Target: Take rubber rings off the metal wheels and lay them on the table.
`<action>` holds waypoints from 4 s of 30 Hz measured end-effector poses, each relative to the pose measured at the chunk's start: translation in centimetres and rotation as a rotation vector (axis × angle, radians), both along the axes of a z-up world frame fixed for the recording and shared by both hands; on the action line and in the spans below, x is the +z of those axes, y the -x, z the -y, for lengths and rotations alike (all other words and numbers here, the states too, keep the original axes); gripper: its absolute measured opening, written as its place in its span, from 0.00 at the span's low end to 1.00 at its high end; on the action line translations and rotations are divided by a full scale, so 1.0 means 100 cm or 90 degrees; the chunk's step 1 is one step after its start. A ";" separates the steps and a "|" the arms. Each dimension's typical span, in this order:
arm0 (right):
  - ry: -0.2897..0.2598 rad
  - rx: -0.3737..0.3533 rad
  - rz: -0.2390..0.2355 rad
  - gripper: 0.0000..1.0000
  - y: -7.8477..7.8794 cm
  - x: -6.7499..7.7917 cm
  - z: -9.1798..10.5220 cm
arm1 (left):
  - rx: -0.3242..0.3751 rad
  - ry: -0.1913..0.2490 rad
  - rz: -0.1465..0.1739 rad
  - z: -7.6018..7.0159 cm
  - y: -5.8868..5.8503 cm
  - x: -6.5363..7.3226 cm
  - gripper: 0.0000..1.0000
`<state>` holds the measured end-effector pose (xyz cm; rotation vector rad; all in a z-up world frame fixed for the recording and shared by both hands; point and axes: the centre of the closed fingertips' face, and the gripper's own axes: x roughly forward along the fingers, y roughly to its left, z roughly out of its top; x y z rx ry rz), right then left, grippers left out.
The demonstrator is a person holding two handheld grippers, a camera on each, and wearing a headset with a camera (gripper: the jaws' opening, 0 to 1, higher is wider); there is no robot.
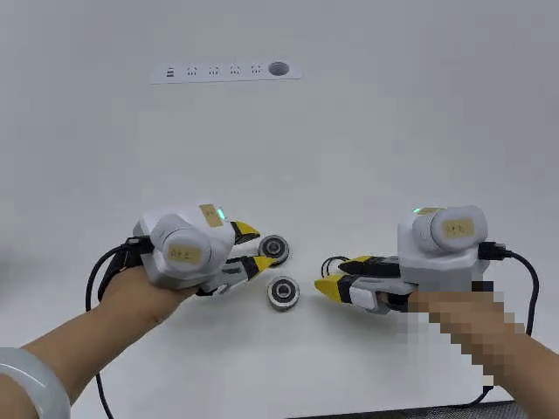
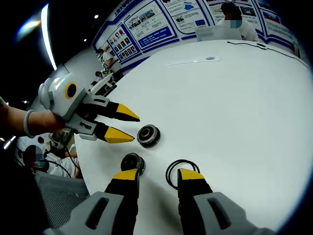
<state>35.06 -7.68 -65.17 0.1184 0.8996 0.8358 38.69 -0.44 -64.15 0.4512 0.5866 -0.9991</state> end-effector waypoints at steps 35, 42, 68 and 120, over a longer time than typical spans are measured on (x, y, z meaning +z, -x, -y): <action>-0.061 -0.025 -0.014 0.31 -0.020 0.007 -0.020 | -0.026 -0.013 -0.046 0.009 -0.004 -0.013 0.14; -0.105 -0.050 -0.039 0.31 -0.031 0.011 -0.031 | -0.035 -0.015 -0.042 0.009 -0.004 -0.013 0.13; -0.165 -0.083 -0.170 0.31 -0.041 -0.001 -0.060 | -0.030 0.002 -0.042 0.009 -0.003 -0.014 0.13; -0.183 -0.048 -0.192 0.11 -0.035 -0.003 -0.056 | -0.022 0.015 -0.043 0.008 -0.005 -0.014 0.13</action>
